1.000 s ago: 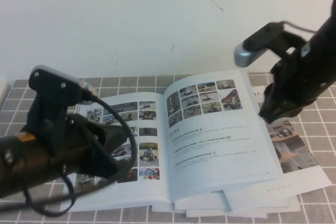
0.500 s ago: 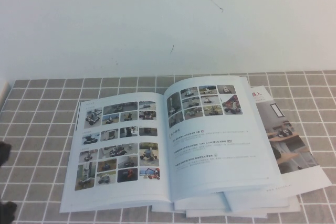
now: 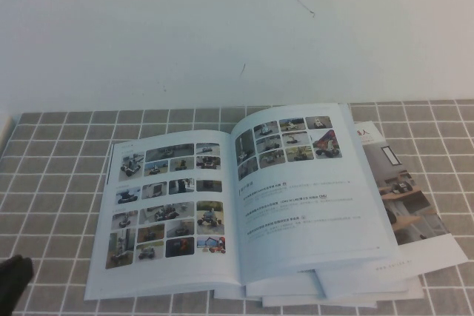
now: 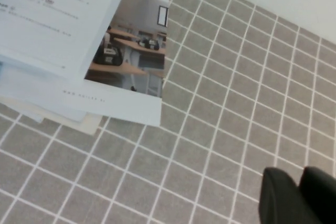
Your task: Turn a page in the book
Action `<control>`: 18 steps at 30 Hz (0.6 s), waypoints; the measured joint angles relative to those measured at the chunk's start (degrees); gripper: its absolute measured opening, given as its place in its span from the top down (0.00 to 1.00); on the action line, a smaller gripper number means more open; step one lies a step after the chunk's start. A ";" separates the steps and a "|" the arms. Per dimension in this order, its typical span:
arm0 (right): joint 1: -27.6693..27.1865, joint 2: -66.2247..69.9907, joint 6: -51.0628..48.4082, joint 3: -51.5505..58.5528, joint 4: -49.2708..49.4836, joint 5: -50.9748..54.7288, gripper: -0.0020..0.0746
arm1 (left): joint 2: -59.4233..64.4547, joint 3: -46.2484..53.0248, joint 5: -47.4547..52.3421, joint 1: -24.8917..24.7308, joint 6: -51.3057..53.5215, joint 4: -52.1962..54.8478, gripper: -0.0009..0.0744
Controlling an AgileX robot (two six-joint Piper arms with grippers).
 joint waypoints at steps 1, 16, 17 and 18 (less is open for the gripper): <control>0.00 -1.95 0.49 2.69 0.80 -1.36 0.87 | -0.10 1.16 -1.80 0.00 0.00 -0.67 0.99; 0.00 -20.72 -0.10 25.58 11.48 -17.65 0.97 | -0.23 9.29 -15.12 0.00 0.53 -2.41 0.99; 0.00 -20.72 -0.10 25.58 11.50 -17.65 0.97 | -0.23 9.29 -15.11 0.00 0.57 -2.41 0.99; 0.00 -20.77 -0.10 25.62 11.50 -17.70 0.98 | -0.23 9.29 -15.13 0.00 0.57 -2.41 0.99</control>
